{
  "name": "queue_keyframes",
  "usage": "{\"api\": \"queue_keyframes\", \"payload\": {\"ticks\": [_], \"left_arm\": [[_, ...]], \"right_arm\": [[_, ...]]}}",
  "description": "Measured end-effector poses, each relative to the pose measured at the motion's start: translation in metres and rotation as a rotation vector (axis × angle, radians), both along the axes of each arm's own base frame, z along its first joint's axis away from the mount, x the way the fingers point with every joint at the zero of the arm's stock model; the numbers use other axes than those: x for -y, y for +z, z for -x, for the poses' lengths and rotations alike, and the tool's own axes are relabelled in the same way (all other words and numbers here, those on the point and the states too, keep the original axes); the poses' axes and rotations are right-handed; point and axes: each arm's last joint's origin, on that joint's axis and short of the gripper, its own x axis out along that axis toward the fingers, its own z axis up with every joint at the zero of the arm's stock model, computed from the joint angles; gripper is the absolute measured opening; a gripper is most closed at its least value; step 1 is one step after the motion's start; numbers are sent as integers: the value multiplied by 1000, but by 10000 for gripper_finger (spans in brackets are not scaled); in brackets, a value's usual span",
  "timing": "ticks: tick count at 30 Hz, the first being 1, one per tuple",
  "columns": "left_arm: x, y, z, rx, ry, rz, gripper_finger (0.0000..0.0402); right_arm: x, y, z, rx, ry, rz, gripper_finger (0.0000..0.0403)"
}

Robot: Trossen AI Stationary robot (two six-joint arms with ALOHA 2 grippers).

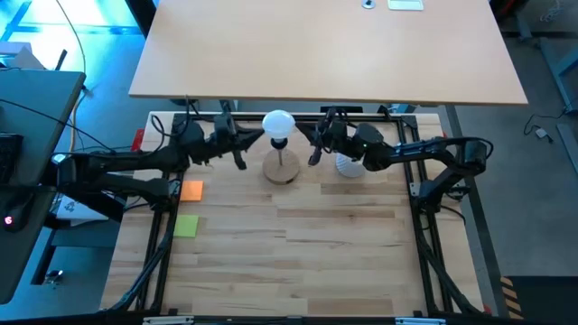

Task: Screw lightbulb
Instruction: Remove the lightbulb from the brown lamp

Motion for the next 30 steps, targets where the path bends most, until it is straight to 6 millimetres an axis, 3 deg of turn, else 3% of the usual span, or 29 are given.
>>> {"api": "queue_keyframes", "payload": {"ticks": [5, 9, 16, 19, 22, 30], "left_arm": [[16, 2, -4, 14, -66, -37, 0], [21, 2, -3, -16, 17, -49, 0], [12, 5, 11, -143, 341, -179, 0], [6, 8, 9, -90, 245, -230, 0], [6, 5, 2, -68, 83, -259, 0], [28, 3, -7, -19, -74, -184, 0]], "right_arm": [[12, -1, 4, 6, -93, -42, 0], [22, 0, 8, 14, -149, -52, 0], [3, 7, 5, 16, 132, 3, 0], [-4, 5, 2, -1, 147, 20, 0], [-2, 3, 2, -18, 48, -8, 0], [20, 2, 9, -8, -103, -69, 0]]}}
